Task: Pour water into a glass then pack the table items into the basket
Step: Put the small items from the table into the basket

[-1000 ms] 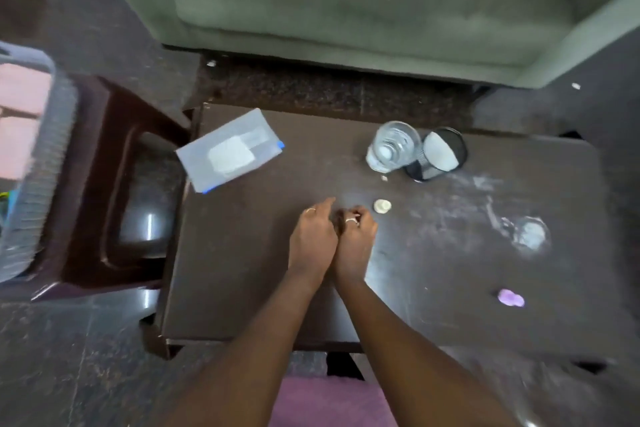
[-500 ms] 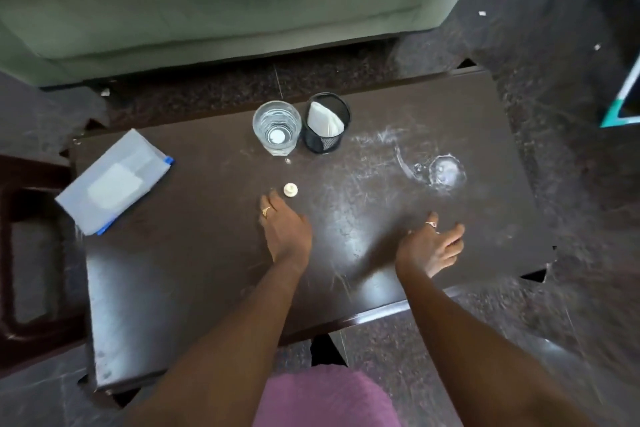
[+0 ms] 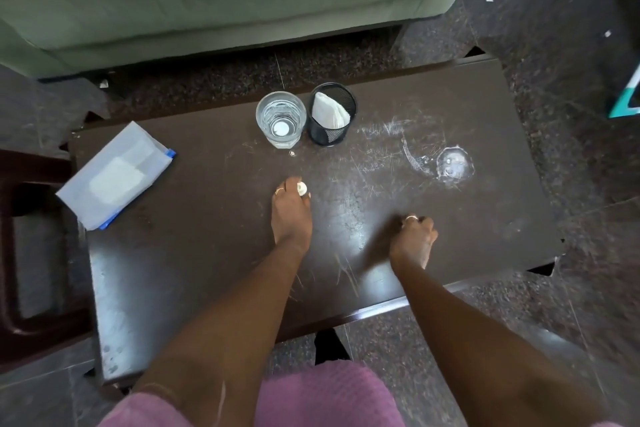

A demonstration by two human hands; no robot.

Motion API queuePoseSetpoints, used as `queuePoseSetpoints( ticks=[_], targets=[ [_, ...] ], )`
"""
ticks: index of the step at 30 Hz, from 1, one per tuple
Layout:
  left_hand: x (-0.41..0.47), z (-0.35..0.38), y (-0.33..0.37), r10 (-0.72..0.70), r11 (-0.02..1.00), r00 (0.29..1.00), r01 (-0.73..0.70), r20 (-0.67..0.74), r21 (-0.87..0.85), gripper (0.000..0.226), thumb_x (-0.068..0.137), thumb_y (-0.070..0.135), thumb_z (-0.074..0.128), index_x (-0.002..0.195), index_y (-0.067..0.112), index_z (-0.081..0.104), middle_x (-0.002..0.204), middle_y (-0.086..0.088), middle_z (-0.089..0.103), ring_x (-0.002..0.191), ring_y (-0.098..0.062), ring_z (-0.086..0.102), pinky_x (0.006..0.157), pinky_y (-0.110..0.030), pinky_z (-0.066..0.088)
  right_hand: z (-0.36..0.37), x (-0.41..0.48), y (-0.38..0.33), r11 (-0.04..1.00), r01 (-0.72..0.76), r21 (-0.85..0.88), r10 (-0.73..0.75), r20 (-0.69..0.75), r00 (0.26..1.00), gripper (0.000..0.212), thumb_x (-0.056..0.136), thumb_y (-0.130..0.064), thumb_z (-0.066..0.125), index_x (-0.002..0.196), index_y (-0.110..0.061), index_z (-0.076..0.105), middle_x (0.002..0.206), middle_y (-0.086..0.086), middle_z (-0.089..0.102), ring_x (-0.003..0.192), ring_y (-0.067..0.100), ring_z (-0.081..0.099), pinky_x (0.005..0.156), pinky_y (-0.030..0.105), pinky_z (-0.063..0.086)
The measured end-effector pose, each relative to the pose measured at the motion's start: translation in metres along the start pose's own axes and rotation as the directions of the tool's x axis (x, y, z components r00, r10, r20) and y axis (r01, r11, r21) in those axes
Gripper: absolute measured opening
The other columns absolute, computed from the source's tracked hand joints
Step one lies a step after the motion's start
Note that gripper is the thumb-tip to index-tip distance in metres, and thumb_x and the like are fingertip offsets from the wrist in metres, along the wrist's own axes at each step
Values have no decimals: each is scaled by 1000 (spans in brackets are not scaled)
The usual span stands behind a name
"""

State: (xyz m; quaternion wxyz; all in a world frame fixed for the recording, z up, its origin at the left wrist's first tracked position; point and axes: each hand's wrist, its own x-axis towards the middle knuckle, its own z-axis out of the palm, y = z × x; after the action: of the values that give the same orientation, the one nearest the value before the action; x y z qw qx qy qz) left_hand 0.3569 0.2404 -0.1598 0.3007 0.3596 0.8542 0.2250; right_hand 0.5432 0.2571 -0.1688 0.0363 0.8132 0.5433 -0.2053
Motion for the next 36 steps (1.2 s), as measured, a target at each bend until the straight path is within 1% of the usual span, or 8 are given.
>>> queuePoseSetpoints(
  ticks=[4,10,13,16,23,28,32,36],
  targets=[
    [1,-5,-17,-20,1000,1000,20,3,12,20,90,6,53,109,11,54,104,-15,63,97,-32,57,78,-40,46,16,-22,-33,974,226,13,-227,91,970,29,95,2,38,116,0,57,127,21,44,115,36,39,92,39,41],
    [-4,-22,-45,-75,992,997,77,22,-100,27,93,13,50,119,13,52,104,-17,65,97,-34,58,78,-36,43,39,-51,-85,876,471,104,-482,176,858,22,93,-9,50,113,-3,57,117,20,53,102,37,54,84,39,46],
    [-3,-49,-67,-169,972,984,156,-59,-174,40,93,14,50,133,14,45,115,-17,63,106,-32,58,87,-33,42,46,-73,-126,863,475,174,-503,198,841,21,90,-15,56,109,-7,57,113,17,54,90,39,59,75,36,45],
    [1,-89,-92,-221,949,955,165,-196,-267,37,93,14,52,129,9,50,116,-17,64,107,-31,58,85,-23,36,59,-104,-176,792,569,220,-608,202,768,16,88,-15,58,99,-3,59,107,18,56,86,39,58,70,34,41],
    [8,-212,-155,-381,905,755,185,-534,-384,27,92,18,49,118,14,56,113,-10,64,106,-27,58,89,-26,38,80,-215,-302,540,658,526,-832,213,513,24,91,-13,56,112,-4,62,115,13,60,97,25,59,89,25,40],
    [-2,-309,-208,-425,903,476,172,-770,-393,27,90,19,53,114,7,58,109,-16,66,101,-32,59,84,-29,37,89,-304,-375,332,735,591,-937,118,328,24,85,-11,62,107,-1,65,104,20,68,98,34,61,84,29,37],
    [-13,-356,-254,-550,831,360,329,-754,-449,32,92,17,50,122,9,53,117,-19,63,106,-35,56,85,-31,33,96,-361,-408,225,728,647,-973,104,207,14,80,-5,65,92,1,68,87,21,69,85,36,62,76,32,39],
    [-16,-370,-276,-645,759,364,412,-672,-505,29,91,13,49,120,11,54,117,-15,63,108,-34,55,83,-34,35,111,-392,-424,159,753,638,-986,144,86,12,82,-3,62,88,6,67,87,25,66,85,40,59,79,41,43]
  ],
)
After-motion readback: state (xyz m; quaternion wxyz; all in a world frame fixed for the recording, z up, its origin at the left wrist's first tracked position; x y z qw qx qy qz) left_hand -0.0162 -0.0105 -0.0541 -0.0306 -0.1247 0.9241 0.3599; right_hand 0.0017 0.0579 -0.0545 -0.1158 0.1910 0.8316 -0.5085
